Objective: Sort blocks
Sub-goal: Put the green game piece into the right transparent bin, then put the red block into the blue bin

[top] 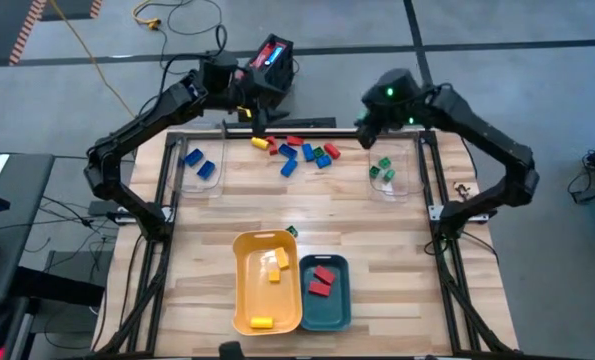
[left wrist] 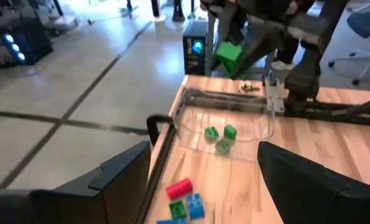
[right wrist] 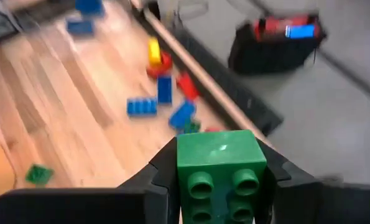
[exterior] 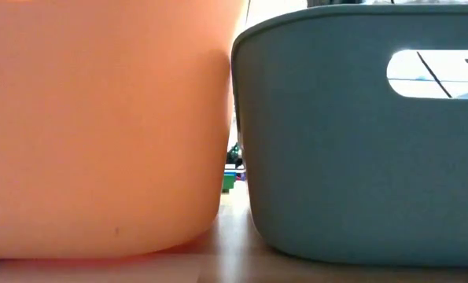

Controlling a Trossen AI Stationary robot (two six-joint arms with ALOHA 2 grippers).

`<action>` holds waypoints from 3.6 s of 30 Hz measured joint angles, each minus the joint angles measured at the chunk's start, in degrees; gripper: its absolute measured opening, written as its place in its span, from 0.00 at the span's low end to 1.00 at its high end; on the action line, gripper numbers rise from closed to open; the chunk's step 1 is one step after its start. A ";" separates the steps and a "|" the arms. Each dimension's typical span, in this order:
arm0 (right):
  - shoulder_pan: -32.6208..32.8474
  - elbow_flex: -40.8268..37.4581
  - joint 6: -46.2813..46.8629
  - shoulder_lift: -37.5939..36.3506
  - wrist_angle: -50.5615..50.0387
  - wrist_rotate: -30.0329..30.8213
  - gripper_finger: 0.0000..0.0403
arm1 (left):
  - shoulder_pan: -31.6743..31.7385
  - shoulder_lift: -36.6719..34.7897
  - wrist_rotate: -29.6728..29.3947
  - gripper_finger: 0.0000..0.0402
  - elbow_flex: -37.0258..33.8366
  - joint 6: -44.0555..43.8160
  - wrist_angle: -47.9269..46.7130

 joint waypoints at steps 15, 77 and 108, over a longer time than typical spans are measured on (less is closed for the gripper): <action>-8.46 -32.69 23.75 -5.67 5.78 0.04 0.32 | 0.13 -0.02 0.07 0.73 0.00 -1.94 -3.18; -3.68 20.72 3.25 46.72 -14.86 -6.12 0.55 | 2.45 0.00 0.17 0.73 0.00 -1.08 -9.74; 1.24 12.83 7.18 46.48 -6.37 6.09 0.55 | 2.16 -0.77 -0.28 0.73 -0.02 -0.62 -12.39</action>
